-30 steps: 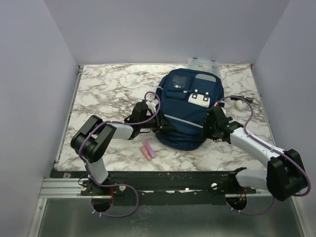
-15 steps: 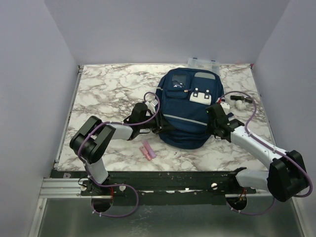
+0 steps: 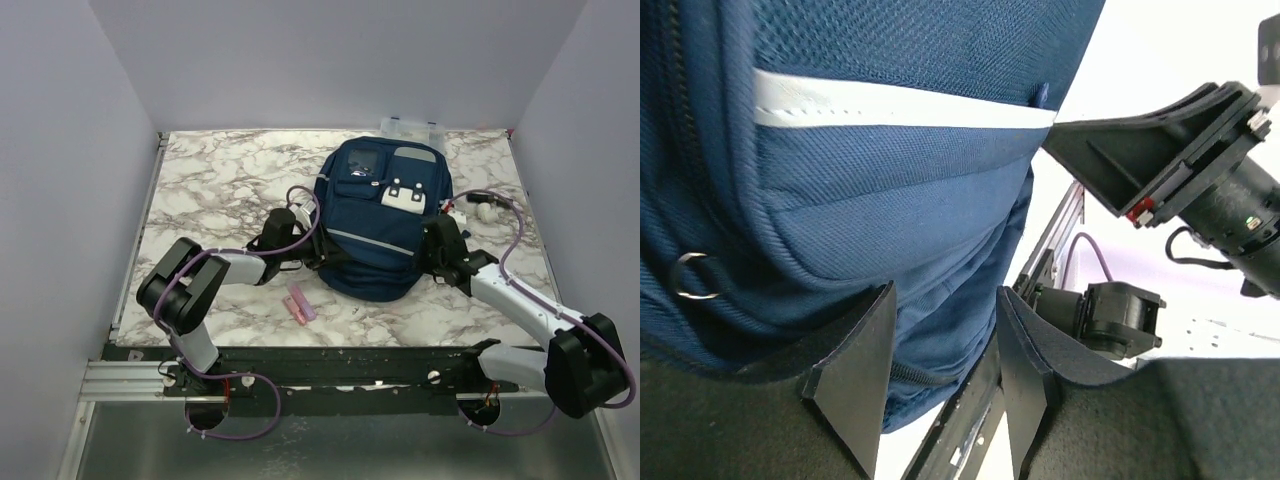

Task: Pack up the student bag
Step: Unzip the student bag at the center of the board.

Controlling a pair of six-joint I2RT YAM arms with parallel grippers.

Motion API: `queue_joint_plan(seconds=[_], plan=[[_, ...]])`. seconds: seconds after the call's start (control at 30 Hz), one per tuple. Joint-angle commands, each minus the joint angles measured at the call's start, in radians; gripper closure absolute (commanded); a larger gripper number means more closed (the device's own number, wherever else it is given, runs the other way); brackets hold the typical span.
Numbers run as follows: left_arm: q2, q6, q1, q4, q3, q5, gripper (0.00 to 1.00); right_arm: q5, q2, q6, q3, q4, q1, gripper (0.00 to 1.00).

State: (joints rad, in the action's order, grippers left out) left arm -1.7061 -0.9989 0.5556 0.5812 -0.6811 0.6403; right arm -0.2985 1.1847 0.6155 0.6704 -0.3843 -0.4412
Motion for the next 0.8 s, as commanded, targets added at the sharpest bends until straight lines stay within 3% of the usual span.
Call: queue_joint_plan(seconds=[0.0, 0.33, 0.6, 0.67, 0.77], plan=[[0.009, -0.003, 0.004, -0.030, -0.023, -0.071, 0.53, 0.151, -0.048, 0.059, -0.080, 0.190, -0.003, 0.67], [-0.041, -0.063, 0.013, -0.046, -0.063, -0.096, 0.54, 0.190, -0.127, 0.108, -0.226, 0.374, -0.003, 0.69], [-0.039, -0.095, 0.046, -0.063, -0.037, -0.297, 0.40, 0.258, -0.183, 0.098, -0.296, 0.447, -0.004, 0.68], [-0.060, -0.112, 0.047, -0.063, -0.065, -0.294, 0.43, 0.271, -0.175, 0.087, -0.282, 0.412, -0.003, 0.68], [-0.042, -0.107, 0.049, -0.063, -0.067, -0.344, 0.59, 0.243, -0.198, 0.088, -0.274, 0.386, -0.004, 0.63]])
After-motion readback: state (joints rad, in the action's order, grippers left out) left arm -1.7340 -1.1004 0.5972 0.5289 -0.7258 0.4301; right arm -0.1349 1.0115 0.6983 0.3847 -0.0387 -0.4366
